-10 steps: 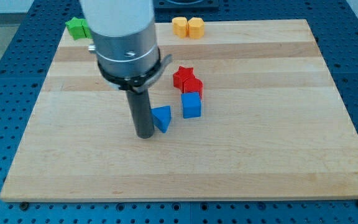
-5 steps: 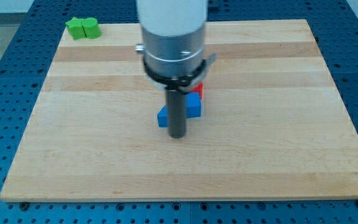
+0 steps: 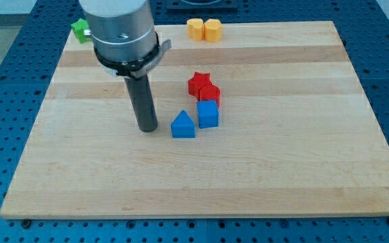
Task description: Move the blue triangle to the bottom left of the blue cube
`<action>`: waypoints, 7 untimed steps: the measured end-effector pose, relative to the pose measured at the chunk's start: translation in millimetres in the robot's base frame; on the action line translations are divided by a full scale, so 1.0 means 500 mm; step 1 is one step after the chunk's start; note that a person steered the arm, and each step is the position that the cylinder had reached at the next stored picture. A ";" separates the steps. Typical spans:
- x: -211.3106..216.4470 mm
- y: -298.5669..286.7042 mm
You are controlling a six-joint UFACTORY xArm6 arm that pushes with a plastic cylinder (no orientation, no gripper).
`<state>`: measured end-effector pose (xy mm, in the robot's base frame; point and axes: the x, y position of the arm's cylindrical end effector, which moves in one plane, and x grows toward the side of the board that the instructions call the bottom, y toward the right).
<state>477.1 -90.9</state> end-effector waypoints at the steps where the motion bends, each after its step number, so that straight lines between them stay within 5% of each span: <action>1: 0.018 0.024; 4: 0.076 0.103; 7: 0.039 0.095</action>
